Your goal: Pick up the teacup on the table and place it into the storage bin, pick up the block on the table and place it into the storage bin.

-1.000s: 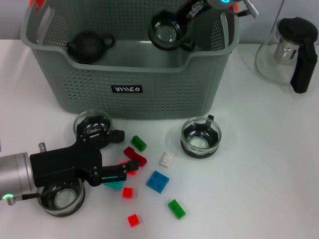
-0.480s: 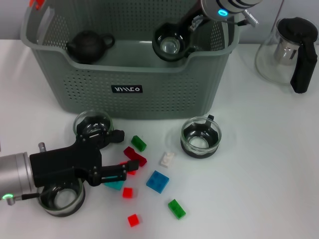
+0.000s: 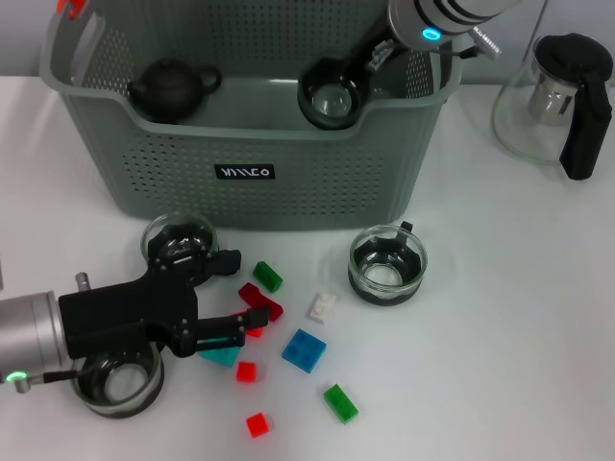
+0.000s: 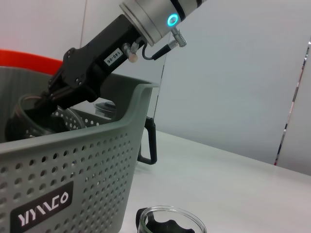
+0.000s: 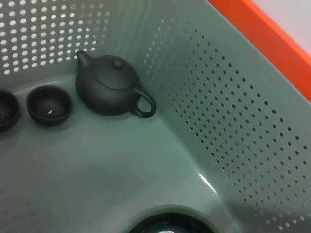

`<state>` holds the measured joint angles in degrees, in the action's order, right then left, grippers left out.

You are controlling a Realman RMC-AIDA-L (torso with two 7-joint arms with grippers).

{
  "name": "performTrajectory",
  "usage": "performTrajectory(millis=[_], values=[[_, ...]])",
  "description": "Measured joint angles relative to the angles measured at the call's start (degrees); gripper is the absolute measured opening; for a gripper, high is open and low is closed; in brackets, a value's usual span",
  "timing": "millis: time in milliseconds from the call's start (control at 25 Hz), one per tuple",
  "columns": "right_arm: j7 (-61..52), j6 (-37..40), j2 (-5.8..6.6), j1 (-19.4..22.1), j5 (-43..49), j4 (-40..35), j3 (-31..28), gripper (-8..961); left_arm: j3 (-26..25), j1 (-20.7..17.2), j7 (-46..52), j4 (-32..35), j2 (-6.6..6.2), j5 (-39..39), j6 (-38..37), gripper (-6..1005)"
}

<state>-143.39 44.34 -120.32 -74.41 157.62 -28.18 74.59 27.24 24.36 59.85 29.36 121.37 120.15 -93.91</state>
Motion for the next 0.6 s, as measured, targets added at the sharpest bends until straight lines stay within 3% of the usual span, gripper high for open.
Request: performTrajectory(millis=[160, 360, 480, 600], values=[[0.02, -0.25, 0.0, 0.08, 0.04, 0.01, 0.15, 56, 0.0, 0.06, 0.0, 0.0, 0.0, 0.0, 0.11, 843], [0.19, 0.47, 0.04, 0.23, 0.06, -0.88, -0.1, 224, 0.0, 0.01, 0.0, 0.0, 0.0, 0.0, 0.05, 844], [0.05, 4.17, 0.28, 2.18, 0.03, -7.4, -1.55, 469, -0.01, -0.01, 0.0, 0.0, 0.0, 0.0, 0.01, 844], [0.21, 11.7, 0.12, 6.64, -0.77, -20.15, -3.12, 519, 0.0, -0.01, 0.0, 0.0, 0.0, -0.28, -0.02, 844]])
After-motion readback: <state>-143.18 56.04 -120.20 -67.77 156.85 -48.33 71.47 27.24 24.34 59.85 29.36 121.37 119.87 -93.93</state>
